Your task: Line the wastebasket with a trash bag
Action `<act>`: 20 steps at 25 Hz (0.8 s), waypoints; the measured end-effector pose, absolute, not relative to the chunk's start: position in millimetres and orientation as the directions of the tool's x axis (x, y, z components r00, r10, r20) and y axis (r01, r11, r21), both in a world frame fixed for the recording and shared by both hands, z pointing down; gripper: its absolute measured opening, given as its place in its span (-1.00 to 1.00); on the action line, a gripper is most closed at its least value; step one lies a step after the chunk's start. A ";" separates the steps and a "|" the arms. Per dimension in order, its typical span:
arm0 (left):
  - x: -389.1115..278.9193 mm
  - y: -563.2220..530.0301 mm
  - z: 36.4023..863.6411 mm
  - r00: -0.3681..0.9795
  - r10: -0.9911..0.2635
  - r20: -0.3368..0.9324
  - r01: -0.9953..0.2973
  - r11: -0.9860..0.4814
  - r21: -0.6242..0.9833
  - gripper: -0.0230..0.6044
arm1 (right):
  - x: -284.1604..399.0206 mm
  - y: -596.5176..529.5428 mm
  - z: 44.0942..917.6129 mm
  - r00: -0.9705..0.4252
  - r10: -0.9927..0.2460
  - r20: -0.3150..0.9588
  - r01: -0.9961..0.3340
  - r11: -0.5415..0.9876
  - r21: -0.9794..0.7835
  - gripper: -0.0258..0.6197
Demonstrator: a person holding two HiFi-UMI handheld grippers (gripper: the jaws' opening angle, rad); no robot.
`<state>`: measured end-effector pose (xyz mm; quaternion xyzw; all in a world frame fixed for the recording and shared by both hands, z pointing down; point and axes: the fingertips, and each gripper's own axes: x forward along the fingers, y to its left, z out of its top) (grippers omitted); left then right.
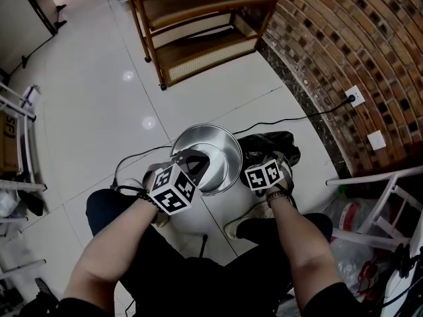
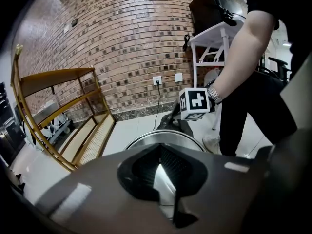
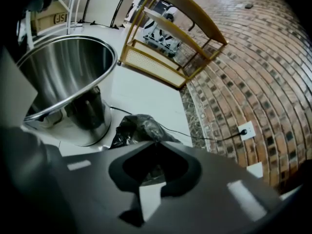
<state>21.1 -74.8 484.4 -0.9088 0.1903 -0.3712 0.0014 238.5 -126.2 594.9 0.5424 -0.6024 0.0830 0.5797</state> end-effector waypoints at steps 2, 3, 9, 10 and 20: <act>20.8 -74.7 483.4 0.651 -0.349 0.674 -0.344 -0.927 -0.147 -0.92 | 241.9 -127.2 588.1 0.266 -0.566 0.780 -0.755 0.381 0.534 -0.90; 20.7 -74.7 483.1 0.651 -0.350 0.673 -0.344 -0.927 -0.149 -0.92 | 243.6 -128.1 583.3 0.269 -0.572 0.775 -0.757 0.371 0.537 -0.91; 18.8 -74.9 482.4 0.651 -0.357 0.670 -0.346 -0.925 -0.157 -0.92 | 260.6 -131.6 550.7 0.288 -0.601 0.745 -0.767 0.321 0.556 -0.91; 19.1 -74.8 482.1 0.651 -0.358 0.669 -0.346 -0.925 -0.158 -0.92 | 265.0 -131.4 545.0 0.294 -0.604 0.741 -0.768 0.313 0.560 -0.91; 20.9 -71.1 479.0 0.657 -0.369 0.657 -0.337 -0.924 -0.182 -0.92 | 288.7 -132.9 480.8 0.312 -0.652 0.691 -0.775 0.246 0.582 -0.91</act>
